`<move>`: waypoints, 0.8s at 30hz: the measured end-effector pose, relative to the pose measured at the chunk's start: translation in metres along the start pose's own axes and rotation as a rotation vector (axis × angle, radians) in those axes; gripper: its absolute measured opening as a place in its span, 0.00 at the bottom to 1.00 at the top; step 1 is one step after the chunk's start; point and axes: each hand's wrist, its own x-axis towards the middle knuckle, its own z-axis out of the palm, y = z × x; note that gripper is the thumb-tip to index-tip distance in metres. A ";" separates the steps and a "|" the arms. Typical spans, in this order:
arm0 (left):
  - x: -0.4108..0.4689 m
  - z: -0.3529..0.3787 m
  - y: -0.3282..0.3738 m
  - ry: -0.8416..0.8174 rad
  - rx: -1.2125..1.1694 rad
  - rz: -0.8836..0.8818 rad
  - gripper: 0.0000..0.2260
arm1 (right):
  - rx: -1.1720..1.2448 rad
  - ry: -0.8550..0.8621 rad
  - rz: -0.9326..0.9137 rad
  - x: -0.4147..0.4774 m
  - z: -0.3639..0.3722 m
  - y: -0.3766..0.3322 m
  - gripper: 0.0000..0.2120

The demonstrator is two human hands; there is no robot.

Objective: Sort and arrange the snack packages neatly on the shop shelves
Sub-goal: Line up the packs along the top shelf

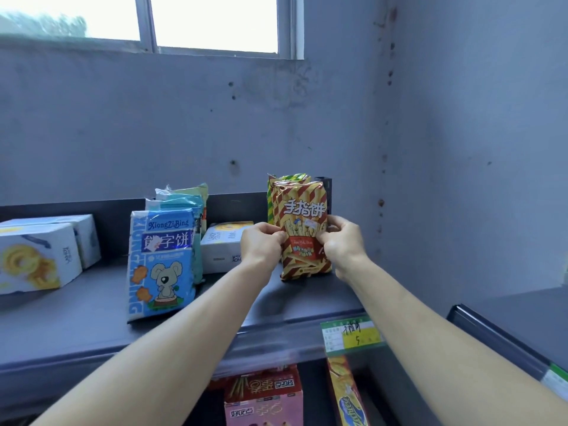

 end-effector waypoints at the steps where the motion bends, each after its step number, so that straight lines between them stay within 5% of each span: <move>1: -0.001 -0.001 0.000 0.003 0.002 -0.002 0.07 | -0.015 -0.011 -0.006 -0.002 0.000 -0.001 0.10; 5: -0.004 -0.008 0.003 0.011 0.018 0.020 0.05 | -0.160 0.014 -0.045 -0.010 -0.001 -0.005 0.14; 9: -0.003 -0.028 0.002 0.119 0.113 0.071 0.07 | -0.275 0.192 -0.286 -0.027 0.006 -0.020 0.16; 13: -0.002 -0.054 -0.004 0.217 0.321 0.075 0.16 | -0.258 0.022 -0.439 -0.052 0.034 -0.033 0.13; 18: -0.004 -0.062 -0.005 0.102 0.489 0.021 0.20 | -0.358 -0.338 -0.107 -0.057 0.071 -0.023 0.13; 24: -0.003 -0.059 0.002 0.095 0.560 -0.029 0.20 | -0.234 -0.390 0.233 -0.037 0.091 -0.009 0.07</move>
